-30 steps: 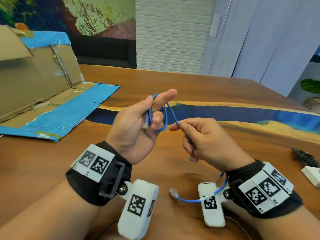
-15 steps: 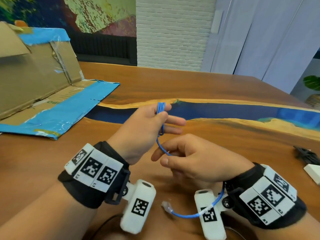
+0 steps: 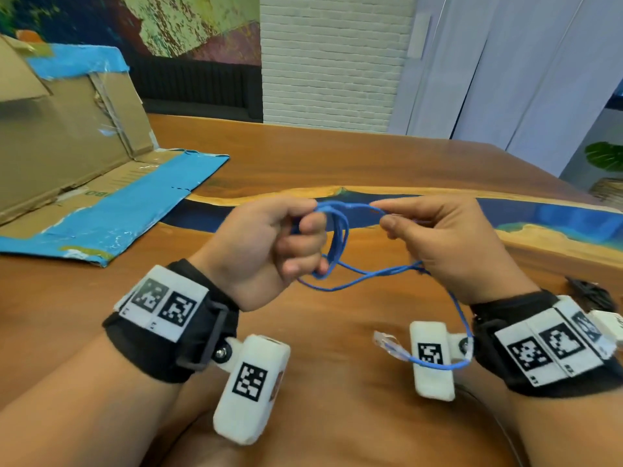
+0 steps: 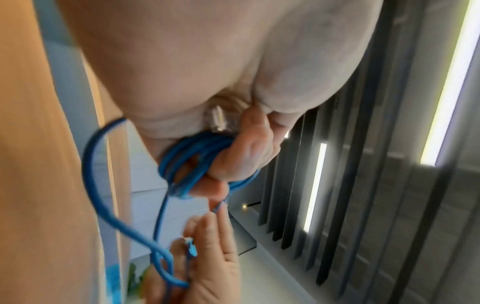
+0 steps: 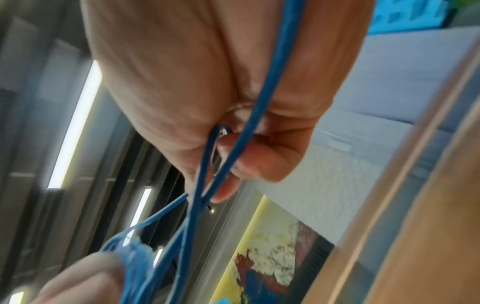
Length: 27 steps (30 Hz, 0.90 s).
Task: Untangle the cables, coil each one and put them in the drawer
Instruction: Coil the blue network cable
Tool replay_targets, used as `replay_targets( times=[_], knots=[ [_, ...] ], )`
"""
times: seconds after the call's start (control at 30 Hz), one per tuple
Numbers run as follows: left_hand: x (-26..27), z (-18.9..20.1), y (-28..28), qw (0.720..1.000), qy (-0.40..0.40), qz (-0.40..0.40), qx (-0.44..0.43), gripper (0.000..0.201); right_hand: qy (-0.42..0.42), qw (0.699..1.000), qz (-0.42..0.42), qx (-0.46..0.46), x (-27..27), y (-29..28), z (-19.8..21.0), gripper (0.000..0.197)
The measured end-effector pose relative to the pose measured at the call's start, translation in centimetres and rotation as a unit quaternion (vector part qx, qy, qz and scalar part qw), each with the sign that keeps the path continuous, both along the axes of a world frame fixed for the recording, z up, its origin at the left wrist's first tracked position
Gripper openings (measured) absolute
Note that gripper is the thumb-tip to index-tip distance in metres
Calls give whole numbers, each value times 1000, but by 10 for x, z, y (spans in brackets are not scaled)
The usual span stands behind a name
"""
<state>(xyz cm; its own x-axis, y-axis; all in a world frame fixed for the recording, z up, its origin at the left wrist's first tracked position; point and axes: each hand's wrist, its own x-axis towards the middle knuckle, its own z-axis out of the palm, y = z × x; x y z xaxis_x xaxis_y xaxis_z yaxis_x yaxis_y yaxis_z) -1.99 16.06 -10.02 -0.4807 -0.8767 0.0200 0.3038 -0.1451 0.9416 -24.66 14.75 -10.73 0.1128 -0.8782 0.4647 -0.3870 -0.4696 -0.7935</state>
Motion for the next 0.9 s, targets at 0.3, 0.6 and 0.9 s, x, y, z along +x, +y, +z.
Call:
replay_targets(
  times=[0.3,0.6,0.9],
  knots=[
    [-9,-7,-10,973,138,181,-31,30,118,952,208,192,43,5,-27,38],
    [-10,-11,-11,944,-177,233,-155,29,13,949,228,217,50,13,-34,55],
    [-10,-9,-3,948,-239,136,-159,36,-91,945,264,172,50,18,-19,25]
  ],
)
